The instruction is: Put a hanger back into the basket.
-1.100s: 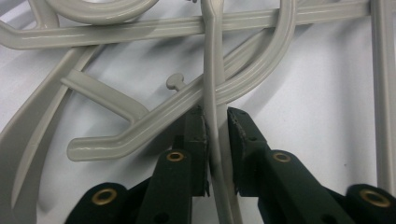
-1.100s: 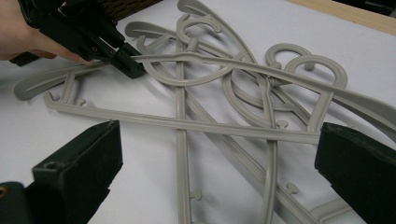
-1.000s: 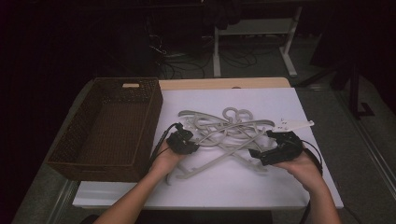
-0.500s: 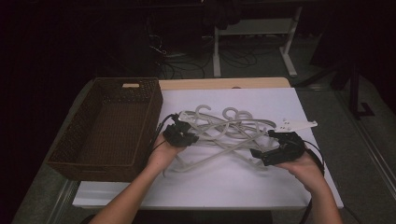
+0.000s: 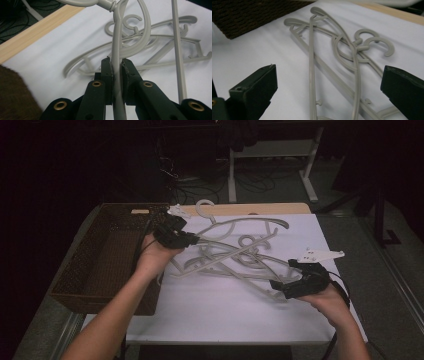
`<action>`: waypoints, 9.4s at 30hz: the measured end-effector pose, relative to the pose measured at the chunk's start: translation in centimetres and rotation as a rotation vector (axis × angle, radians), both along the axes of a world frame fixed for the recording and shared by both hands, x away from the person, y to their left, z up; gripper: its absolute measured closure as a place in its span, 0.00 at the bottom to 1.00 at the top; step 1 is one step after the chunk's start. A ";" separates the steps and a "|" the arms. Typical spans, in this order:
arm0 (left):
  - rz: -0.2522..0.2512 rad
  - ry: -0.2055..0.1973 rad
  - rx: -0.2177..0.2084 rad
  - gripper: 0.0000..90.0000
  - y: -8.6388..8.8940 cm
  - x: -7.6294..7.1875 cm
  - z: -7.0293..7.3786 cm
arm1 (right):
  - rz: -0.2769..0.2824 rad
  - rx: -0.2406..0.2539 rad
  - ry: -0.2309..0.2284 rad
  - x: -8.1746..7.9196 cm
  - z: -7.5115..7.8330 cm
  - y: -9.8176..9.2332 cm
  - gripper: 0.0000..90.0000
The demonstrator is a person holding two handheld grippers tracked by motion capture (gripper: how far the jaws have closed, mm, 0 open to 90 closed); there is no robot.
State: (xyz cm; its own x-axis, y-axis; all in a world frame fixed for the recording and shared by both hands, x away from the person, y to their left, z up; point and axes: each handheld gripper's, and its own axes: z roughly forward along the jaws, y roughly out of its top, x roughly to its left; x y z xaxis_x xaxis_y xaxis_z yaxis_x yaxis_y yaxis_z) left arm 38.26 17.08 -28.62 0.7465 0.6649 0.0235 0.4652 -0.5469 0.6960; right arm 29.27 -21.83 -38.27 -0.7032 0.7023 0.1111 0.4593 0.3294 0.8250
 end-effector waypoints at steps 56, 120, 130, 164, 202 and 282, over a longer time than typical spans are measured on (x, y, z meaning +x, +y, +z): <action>0.482 -0.004 0.067 0.91 27.2 0.0 -4.6 | -0.034 -0.008 0.026 0.3 -2.2 -0.2 0.01; -0.111 -0.031 -0.344 0.25 1.2 -2.8 -2.2 | -0.026 -0.009 0.055 1.2 -1.8 1.3 0.10; -0.148 0.010 -0.320 0.25 -1.8 -4.0 -6.8 | 0.031 -0.020 0.094 3.5 -1.8 4.3 0.26; -0.112 0.022 -0.362 0.20 0.6 -3.3 -7.5 | 0.163 -0.173 0.218 12.4 -6.2 14.9 0.89; -0.110 0.040 -0.320 0.20 0.2 -3.1 -8.3 | 0.471 -0.175 0.174 2.3 -6.0 14.1 0.74; -0.394 0.037 0.153 0.91 -8.6 -1.5 -16.0 | -0.104 -0.269 0.204 2.8 -6.9 0.0 0.99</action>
State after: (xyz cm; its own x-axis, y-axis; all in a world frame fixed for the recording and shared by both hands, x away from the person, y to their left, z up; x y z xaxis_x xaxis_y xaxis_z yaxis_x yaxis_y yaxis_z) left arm 36.76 8.44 -44.64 0.9452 0.3191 0.0685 0.2226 -0.7840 0.5794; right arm 32.08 -21.81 -45.18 -0.6089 0.7921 0.0429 0.6482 0.4657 0.6025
